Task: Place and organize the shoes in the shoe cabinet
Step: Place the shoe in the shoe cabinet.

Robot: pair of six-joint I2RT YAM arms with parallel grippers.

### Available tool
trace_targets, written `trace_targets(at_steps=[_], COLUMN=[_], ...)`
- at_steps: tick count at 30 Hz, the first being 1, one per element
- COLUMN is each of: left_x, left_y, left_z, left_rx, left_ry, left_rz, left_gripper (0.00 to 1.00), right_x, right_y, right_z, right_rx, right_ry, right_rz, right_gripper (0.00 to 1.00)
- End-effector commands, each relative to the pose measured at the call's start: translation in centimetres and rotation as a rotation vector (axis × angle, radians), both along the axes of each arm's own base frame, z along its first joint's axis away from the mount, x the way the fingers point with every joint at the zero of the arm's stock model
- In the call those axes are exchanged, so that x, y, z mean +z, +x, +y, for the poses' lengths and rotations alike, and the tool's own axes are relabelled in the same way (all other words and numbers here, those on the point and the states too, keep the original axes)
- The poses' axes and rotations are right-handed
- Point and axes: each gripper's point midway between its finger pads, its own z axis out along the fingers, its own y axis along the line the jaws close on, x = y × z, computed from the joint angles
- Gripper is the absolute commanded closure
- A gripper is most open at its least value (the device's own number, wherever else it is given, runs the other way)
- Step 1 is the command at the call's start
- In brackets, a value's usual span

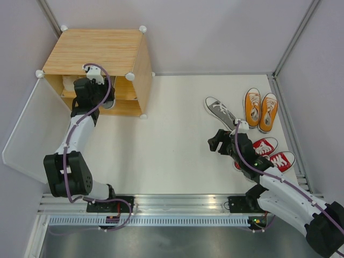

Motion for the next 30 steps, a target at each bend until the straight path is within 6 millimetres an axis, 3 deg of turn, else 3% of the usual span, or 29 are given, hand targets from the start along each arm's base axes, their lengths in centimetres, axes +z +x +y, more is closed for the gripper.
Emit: trace_targets(at_steps=[1,7,30], left_x=[4.7,3.6,2.8], left_y=[1.9,2.9,6.2], left_z=[0.8,1.3,3.6], left_rx=[0.007,0.027,0.092], left_ry=[0.072,0.079,0.175], left_rz=[-0.211,-0.221,-0.214], left_gripper=[0.95,0.95,0.92], right_x=[0.5,0.3,-0.6], right_y=[0.5,0.6,1.0], right_z=[-0.2,-0.3,-0.3], right_rx=[-0.013,-0.019,-0.019], right_ry=[-0.005,-0.015,-0.048], right_rz=[-0.032,-0.028,-0.004], right_gripper=[0.18,0.19,0.2])
